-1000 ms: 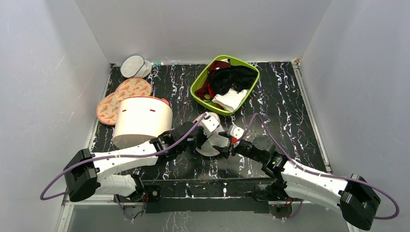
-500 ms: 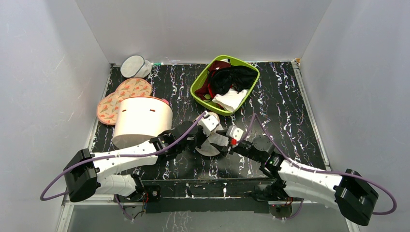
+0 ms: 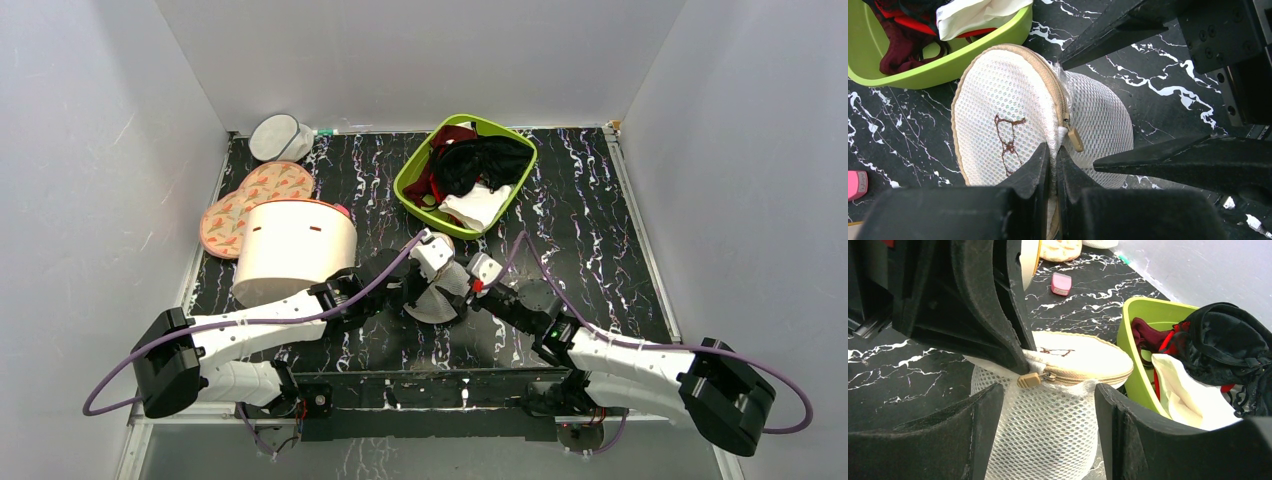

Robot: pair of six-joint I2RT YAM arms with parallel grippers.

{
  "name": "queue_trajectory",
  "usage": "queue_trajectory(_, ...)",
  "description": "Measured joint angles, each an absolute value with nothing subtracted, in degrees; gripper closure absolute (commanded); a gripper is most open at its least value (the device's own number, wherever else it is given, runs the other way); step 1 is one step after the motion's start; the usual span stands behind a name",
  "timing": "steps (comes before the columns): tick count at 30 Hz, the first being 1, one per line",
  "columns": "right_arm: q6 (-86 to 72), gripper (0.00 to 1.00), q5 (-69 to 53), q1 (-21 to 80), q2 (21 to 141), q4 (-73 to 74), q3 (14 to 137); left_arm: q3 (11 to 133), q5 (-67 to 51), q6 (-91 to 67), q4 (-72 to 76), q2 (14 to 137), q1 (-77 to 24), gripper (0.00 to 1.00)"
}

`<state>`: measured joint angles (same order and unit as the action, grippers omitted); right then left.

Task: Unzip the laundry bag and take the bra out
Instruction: Unzip the laundry bag at the center of the board.

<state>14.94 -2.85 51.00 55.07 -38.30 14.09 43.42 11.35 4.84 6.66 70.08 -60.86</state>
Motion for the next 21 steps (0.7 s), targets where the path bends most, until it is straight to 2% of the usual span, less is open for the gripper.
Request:
queue_trajectory(12,14.68,0.3,-0.12,52.73,58.17,-41.39,14.09,43.62,10.92,4.62,6.0,70.08,-60.86,1.0)
queue_trajectory(17,14.59,0.3,7.73,53.56,58.13,-41.82,14.09,43.86,10.9,4.45,5.91,70.08,-60.86,1.0)
queue_trajectory(21,13.78,0.32,14.0,53.67,52.45,-38.76,13.87,44.16,11.09,4.43,5.93,70.08,-60.62,1.0)
